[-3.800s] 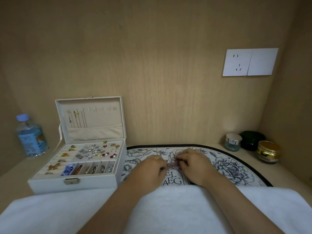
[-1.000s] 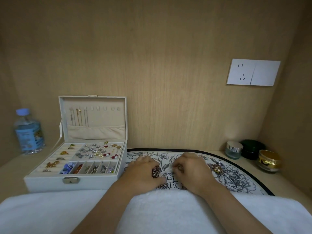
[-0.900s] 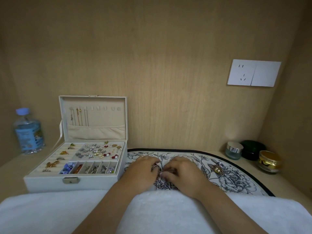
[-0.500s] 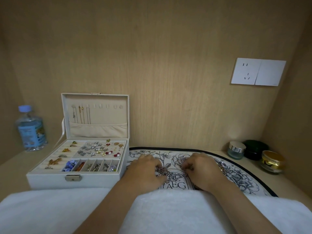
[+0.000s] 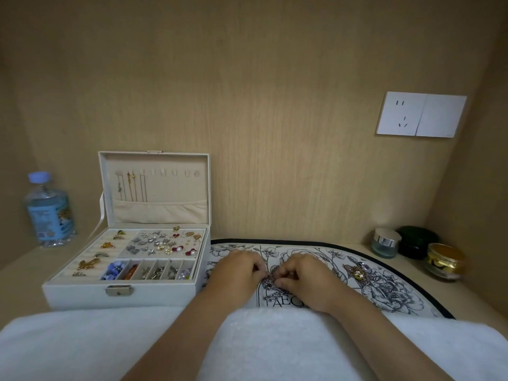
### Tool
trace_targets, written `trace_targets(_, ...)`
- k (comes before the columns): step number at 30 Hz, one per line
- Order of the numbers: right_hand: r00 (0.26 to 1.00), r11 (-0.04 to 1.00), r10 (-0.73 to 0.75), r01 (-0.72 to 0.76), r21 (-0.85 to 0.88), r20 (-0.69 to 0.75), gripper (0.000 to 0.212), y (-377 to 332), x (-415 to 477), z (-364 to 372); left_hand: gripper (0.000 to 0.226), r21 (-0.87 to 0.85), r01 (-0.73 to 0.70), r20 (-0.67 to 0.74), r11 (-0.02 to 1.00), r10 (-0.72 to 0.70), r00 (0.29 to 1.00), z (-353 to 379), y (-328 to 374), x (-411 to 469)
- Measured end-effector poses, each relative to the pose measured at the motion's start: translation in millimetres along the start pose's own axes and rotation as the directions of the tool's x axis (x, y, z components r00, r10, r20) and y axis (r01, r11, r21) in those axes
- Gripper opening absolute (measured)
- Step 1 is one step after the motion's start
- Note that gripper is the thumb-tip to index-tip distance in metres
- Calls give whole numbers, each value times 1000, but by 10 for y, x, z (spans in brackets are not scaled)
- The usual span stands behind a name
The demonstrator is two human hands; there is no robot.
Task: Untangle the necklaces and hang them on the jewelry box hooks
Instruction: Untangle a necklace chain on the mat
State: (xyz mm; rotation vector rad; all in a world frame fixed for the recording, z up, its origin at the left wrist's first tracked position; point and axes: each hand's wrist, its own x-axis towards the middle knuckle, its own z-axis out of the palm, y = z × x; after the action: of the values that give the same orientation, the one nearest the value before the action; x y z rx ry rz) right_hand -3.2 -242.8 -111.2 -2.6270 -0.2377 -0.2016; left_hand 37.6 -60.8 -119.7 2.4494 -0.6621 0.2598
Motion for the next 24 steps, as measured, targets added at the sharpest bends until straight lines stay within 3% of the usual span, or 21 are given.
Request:
trace_targets(3,1000,1000,6,-7,9,12,12,-2,-11,1,11,-230,63,0,971,-64,998,-11,69,-10)
trace_targets(5,999,989,25,-28,142,23,6,-8,-24,1,11,-425,95,9,900,-101,995,-43,137,-14)
trace_targets(6,999,969,39,-42,242,21,15,-14,-32,0,11,-510,114,19,853,-122,992,-63,173,-20)
trace_targets(11,991,760,101,-23,649,-84,20,-79,-81,-131,10,-792,229,146,566,-188,971,-128,229,-35)
trace_targets(14,991,612,132,-62,789,-25,20,-96,-113,-229,12,-875,309,268,373,-159,950,-158,238,-27)
trace_targets(15,991,550,131,-73,832,0,21,-114,-121,-251,12,-873,331,306,357,-127,944,-164,239,-28)
trace_targets(18,991,379,131,-78,922,31,23,-181,-126,-291,13,-805,332,358,492,-43,933,-205,254,-72)
trace_targets(22,993,259,114,-67,963,38,21,-208,-157,-325,19,-672,244,359,699,20,933,-243,230,-119)
trace_targets(24,992,232,122,-67,970,39,20,-187,-175,-348,22,-623,224,334,749,-3,942,-235,206,-121)
